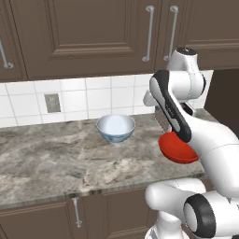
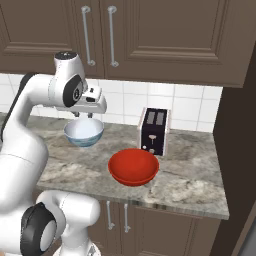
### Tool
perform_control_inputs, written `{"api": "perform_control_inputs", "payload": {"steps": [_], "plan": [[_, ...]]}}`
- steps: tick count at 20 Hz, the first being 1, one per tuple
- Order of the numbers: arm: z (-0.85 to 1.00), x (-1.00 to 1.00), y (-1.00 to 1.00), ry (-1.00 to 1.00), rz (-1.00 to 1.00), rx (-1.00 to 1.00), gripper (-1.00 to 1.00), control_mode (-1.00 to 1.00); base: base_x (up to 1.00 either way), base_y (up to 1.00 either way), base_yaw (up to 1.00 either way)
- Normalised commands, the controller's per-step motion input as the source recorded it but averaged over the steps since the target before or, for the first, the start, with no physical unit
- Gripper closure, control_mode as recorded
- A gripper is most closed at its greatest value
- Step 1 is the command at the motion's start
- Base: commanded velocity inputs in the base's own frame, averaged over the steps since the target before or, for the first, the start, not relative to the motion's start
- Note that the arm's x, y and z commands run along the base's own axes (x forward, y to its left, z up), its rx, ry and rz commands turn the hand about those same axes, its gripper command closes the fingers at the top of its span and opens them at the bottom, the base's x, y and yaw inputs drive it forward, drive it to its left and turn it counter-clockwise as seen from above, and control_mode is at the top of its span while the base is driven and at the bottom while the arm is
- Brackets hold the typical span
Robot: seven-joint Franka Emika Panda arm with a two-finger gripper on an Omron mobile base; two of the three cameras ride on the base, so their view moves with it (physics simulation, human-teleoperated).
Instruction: Open the cabinet. Pick the bowls from the counter and place them in the cabinet. Then close the cabinet.
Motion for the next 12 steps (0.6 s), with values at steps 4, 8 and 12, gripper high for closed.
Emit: {"api": "perform_control_inputs", "payload": {"steps": [4, 8, 12], "plan": [[0.0, -0.29, 0.0, -0.01, 0.0, 0.0, -1.0, -1.0, 0.0, 0.0, 0.0], [0.04, -0.43, -0.06, -0.18, 0.01, 0.0, -1.0, -1.0, 0.0, 0.0, 0.0], [0.14, -0.13, -0.09, -0.3, 0.05, 0.0, -1.0, -1.0, 0.0, 0.0, 0.0]]}}
